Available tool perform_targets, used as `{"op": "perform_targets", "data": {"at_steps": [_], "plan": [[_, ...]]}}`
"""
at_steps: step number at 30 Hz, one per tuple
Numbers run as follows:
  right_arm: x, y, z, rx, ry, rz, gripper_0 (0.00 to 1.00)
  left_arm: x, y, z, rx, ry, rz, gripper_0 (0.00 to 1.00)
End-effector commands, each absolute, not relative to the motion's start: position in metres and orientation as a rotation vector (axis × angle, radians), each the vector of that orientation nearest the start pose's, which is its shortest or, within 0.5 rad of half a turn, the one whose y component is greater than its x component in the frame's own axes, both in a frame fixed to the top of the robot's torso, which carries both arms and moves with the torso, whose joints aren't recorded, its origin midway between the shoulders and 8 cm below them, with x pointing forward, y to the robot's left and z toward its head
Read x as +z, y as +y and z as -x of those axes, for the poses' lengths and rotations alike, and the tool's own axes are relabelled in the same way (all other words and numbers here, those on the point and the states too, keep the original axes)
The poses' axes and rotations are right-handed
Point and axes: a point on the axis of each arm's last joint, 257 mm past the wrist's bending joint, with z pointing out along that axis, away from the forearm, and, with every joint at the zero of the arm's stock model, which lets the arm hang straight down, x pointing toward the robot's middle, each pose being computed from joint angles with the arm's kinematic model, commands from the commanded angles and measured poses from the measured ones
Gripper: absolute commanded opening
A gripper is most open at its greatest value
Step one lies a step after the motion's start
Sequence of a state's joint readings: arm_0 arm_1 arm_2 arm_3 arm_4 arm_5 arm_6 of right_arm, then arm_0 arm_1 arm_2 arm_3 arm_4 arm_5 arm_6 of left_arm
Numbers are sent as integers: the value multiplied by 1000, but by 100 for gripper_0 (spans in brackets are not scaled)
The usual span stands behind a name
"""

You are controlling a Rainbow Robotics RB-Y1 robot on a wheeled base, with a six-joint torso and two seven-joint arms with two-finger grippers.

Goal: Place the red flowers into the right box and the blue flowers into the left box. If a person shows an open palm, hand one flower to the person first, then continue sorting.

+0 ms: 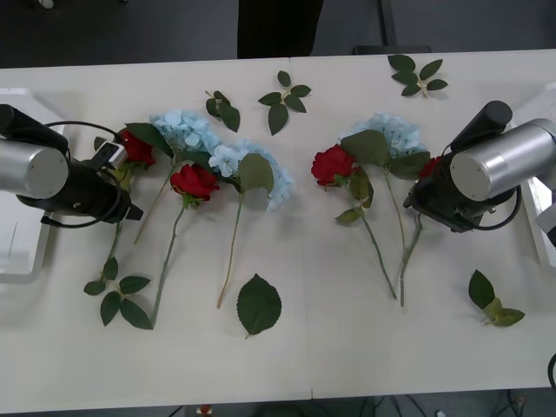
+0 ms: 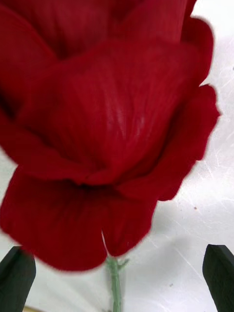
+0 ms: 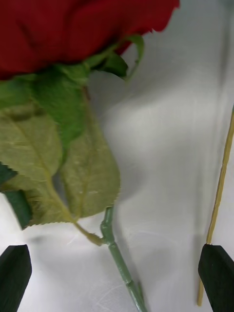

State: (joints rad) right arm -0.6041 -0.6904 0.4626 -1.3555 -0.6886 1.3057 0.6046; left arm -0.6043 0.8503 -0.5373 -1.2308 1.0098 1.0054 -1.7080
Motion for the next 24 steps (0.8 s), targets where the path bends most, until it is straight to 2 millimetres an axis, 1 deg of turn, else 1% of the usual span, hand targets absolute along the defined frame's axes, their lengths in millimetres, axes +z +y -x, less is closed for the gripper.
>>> {"op": "perform_targets", "data": {"at_steps": [1,8,14,20,22,23,24], "plan": [[-299,-270,-541,132,2640,-654,100,-295,314,-559,-7,2551,-502,100],[-300,-264,-548,129,2648,-651,100,-302,315,-560,22,2565,-510,100],[-305,-269,-551,115,2652,-657,100,-304,315,-564,34,2567,-504,100],[-307,-270,-552,118,2650,-650,100,-305,316,-565,46,2567,-508,100],[-306,-270,-553,119,2648,-647,92,-305,317,-565,50,2566,-511,100],[-306,-270,-553,119,2648,-651,81,-305,318,-565,57,2565,-515,100],[-307,-271,-553,116,2650,-649,75,-304,318,-565,60,2564,-516,97]]}}
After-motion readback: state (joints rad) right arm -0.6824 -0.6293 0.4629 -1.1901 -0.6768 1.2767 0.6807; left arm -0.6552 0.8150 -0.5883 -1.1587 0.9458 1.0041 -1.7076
